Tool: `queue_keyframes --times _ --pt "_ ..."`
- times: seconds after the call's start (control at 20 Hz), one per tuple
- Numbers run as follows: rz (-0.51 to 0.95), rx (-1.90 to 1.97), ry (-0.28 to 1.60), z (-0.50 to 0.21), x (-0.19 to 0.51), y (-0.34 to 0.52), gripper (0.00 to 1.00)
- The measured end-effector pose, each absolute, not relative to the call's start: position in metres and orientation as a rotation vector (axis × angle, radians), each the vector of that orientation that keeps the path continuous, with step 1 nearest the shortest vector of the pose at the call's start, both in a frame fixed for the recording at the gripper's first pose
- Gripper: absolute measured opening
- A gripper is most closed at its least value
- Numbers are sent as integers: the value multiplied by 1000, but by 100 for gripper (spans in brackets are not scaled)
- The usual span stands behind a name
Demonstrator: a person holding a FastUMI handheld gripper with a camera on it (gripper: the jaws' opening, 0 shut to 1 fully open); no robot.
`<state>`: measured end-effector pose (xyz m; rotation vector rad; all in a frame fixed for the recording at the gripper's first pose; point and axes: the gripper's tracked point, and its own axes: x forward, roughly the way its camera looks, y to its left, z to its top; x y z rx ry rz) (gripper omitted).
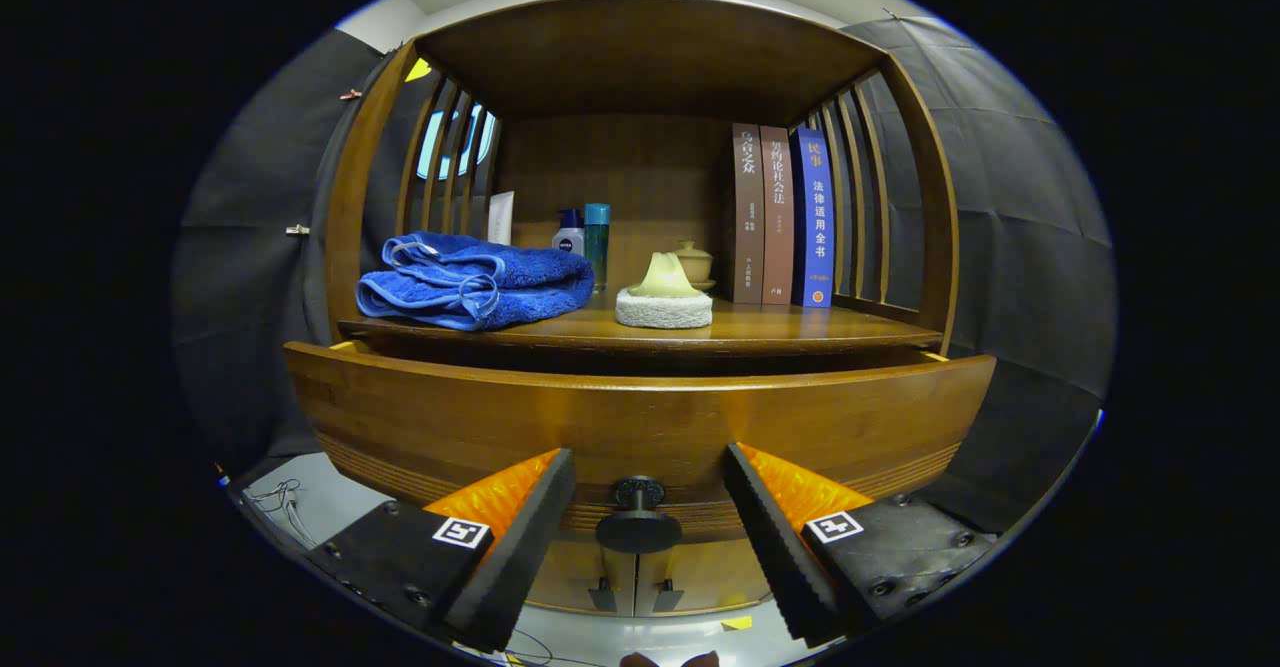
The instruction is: Pull open the drawer, take out the items inside it, and place them on the countertop above the cabinet.
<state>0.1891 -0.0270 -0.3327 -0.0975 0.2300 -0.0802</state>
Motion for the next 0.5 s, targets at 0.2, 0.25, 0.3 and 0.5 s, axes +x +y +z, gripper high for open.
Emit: queue_keyframes --times 0.2,0.25,0.3,0.5 --pt "-81 -92 238 -336 211 -27 99" --pt "-81 -89 243 -337 216 -27 99" --pt "-82 -89 246 -338 221 -28 99" --pt "-84 -86 260 -341 235 -28 99"
